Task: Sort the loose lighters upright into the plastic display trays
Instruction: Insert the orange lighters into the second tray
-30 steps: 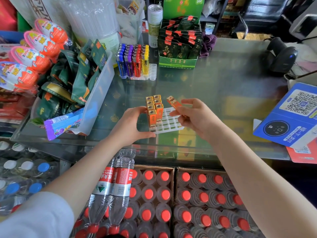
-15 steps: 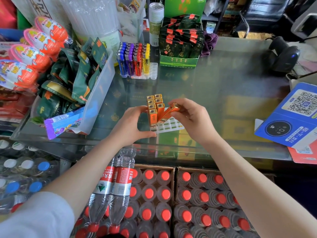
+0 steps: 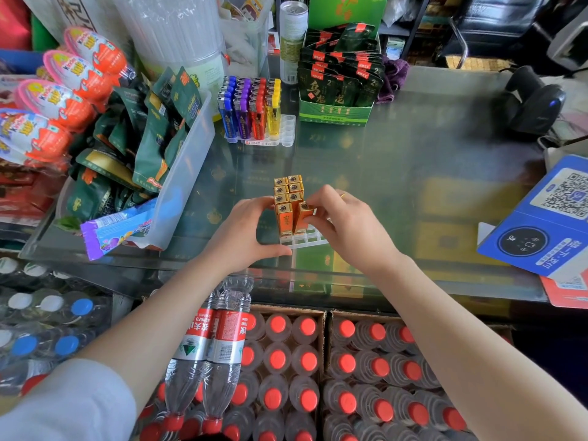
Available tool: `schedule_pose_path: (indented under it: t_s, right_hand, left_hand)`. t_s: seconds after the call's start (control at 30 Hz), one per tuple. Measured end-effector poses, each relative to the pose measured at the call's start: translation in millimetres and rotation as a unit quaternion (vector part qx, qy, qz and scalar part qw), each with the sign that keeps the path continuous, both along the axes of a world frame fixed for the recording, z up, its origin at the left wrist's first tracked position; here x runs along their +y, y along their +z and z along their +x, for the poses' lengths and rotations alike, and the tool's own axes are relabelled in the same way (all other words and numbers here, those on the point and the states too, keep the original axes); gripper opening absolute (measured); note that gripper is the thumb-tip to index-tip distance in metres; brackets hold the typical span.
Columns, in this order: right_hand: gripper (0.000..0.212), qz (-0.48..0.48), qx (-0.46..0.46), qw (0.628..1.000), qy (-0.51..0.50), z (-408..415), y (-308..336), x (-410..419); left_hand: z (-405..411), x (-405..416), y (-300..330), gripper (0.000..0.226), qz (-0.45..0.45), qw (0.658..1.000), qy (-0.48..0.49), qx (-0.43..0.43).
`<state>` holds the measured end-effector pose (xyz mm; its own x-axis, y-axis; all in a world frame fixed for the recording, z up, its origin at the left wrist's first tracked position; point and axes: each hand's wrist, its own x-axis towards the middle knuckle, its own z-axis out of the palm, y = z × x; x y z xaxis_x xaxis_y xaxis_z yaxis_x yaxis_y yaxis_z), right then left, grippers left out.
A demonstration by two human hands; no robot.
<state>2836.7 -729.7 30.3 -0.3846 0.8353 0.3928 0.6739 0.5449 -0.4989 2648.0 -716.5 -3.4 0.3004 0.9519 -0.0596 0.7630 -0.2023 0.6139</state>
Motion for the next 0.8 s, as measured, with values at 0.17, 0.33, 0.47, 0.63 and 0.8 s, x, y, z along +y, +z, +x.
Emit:
schedule_pose_path:
  t_s: [0.17, 0.33, 0.47, 0.63, 0.8]
  right_hand:
    - [0.018, 0.049, -0.052, 0.997, -0.004, -4, -4, 3]
    - [0.026, 0.107, -0.075, 0.991, -0.014, -4, -20, 5]
    - [0.067, 0.018, -0.095, 0.995, -0.007, 12, -35, 5]
    - [0.042, 0.034, -0.194, 0.98, -0.002, 30, -46, 9]
    - [0.025, -0.005, -0.169, 0.984, -0.062, 16, -44, 24]
  left_hand:
    - [1, 0, 2, 0.07, -0.005, 1.0, -0.001, 0.0]
    - [0, 0, 0, 0.069, -0.009, 1.0, 0.003, 0.004]
    - [1, 5, -1, 0.055, 0.013, 1.0, 0.007, -0.001]
    - [-6, 18, 1, 0.054, 0.002, 1.0, 0.004, 0.007]
    - [-14, 30, 5, 0.051, 0.002, 1.0, 0.014, 0.011]
